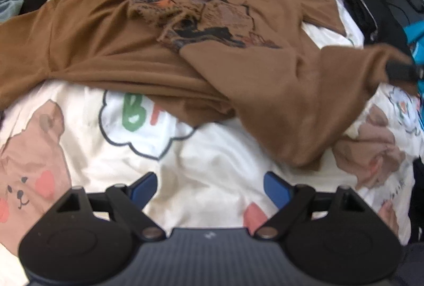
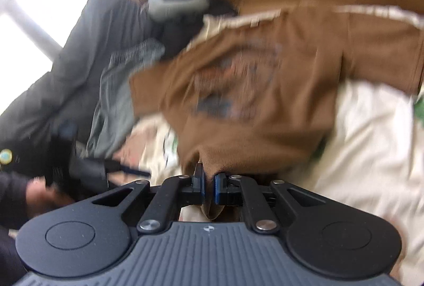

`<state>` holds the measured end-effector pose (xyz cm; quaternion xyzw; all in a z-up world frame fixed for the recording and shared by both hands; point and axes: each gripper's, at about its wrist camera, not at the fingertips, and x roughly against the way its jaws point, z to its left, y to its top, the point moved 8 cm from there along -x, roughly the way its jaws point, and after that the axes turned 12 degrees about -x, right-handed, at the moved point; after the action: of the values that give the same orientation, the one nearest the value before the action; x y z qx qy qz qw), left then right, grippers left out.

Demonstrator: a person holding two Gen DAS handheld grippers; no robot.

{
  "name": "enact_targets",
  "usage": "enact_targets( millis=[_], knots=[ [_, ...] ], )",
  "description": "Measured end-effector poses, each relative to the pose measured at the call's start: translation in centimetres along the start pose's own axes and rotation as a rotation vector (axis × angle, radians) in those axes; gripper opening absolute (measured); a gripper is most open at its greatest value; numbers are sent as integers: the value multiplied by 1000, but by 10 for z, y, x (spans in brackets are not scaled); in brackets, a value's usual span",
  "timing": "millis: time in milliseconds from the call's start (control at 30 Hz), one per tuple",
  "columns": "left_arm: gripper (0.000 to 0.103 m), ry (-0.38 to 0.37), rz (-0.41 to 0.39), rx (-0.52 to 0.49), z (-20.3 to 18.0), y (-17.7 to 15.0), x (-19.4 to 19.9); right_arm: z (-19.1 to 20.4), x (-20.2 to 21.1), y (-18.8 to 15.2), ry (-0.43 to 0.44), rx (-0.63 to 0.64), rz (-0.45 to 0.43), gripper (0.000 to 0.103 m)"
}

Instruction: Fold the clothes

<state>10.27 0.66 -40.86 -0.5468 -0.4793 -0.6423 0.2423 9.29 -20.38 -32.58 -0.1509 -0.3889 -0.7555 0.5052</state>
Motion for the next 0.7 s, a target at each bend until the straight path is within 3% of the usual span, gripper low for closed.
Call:
enact_targets(
  millis=[467, 633, 700],
  knots=[
    [83, -48, -45, 91, 8, 31, -12, -55, 5, 100, -226, 6, -158, 5],
    [73, -68, -66, 131, 8, 40, -14, -77, 11, 124, -326, 5, -196, 5],
    [61, -85, -70, 146, 5, 41, -17, -84, 11, 130, -357, 0, -204, 5]
  ],
)
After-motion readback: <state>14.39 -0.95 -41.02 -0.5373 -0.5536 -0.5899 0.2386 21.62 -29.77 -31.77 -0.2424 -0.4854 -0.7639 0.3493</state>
